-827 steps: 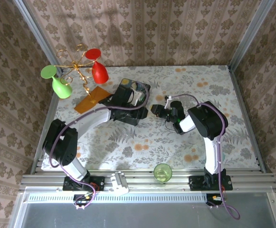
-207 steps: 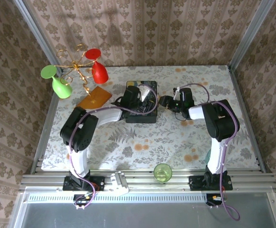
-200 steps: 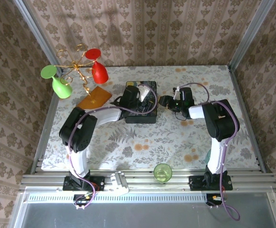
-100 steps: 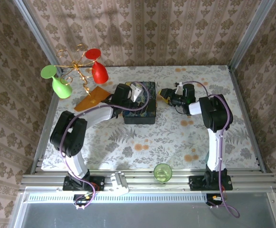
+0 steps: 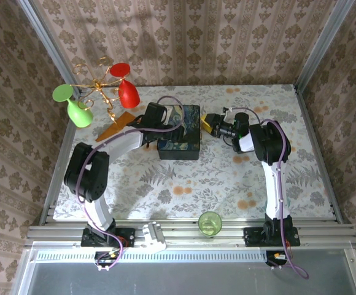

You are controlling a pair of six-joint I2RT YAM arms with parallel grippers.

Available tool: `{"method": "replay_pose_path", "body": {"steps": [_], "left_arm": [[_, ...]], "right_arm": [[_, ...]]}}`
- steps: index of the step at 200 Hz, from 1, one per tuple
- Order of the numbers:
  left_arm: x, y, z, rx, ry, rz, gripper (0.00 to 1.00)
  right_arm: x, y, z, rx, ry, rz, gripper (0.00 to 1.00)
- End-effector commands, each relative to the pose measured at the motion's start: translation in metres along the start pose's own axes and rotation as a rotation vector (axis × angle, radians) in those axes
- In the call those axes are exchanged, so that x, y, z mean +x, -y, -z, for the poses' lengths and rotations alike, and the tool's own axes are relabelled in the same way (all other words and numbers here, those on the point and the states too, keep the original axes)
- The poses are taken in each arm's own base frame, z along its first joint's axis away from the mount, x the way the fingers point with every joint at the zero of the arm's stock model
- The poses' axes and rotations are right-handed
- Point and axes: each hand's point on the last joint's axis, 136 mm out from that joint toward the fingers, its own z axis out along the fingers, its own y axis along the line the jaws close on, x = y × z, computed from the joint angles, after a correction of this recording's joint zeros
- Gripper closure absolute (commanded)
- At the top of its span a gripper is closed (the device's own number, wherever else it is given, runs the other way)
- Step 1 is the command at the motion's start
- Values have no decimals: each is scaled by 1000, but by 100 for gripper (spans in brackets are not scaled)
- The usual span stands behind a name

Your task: Unlock the padlock with the key

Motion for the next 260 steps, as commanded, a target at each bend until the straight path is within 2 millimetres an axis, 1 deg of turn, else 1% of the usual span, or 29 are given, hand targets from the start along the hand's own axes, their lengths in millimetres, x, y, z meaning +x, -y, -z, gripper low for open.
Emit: {"method": "replay_pose_path", "body": {"steps": [1,19,48,71,89,112,118,130,138,145,163,176,218,239,248,260], "left_arm": [[49,-32,-19,-155,-162,37,7],[48,-32,-24,-155,-164,32,6],[49,-33,-29,-152,-172,25,7],[52,-34,-32,-137,-173,22,8],[56,-36,-34,-123,-176,32,9],[60,-35,-37,-110,-185,21,10],[59,-34,-37,-102,-184,17,10],[61,-33,-38,-97,-183,18,11],[62,-33,-38,-94,-185,21,11],[63,-32,-39,-87,-184,25,11],[65,-30,-40,-72,-191,28,11],[67,-30,-41,-71,-197,28,11],[75,-30,-45,-79,-215,33,11],[76,-28,-47,-86,-224,21,12],[75,-28,-45,-105,-223,6,12],[71,-27,-43,-135,-220,-38,12]], "right_arm": [[30,5,3,-30,-87,-25,43],[43,-3,3,-43,-107,7,45],[67,-27,-3,-82,-177,87,45],[75,-39,-3,-99,-188,147,46],[86,-48,-4,-114,-212,184,46],[104,-54,-6,-113,-220,235,51],[108,-60,-7,-117,-216,257,53],[112,-60,-6,-99,-182,288,56],[115,-60,-6,-89,-168,309,60],[113,-57,-6,-75,-146,320,63],[111,-46,-7,-46,-118,318,65],[111,-42,-10,-39,-112,301,71],[125,-53,-7,-21,-77,421,76],[124,-53,-5,3,-41,470,83],[124,-54,-4,6,-33,472,84],[125,-53,-2,20,-20,485,89]]}}
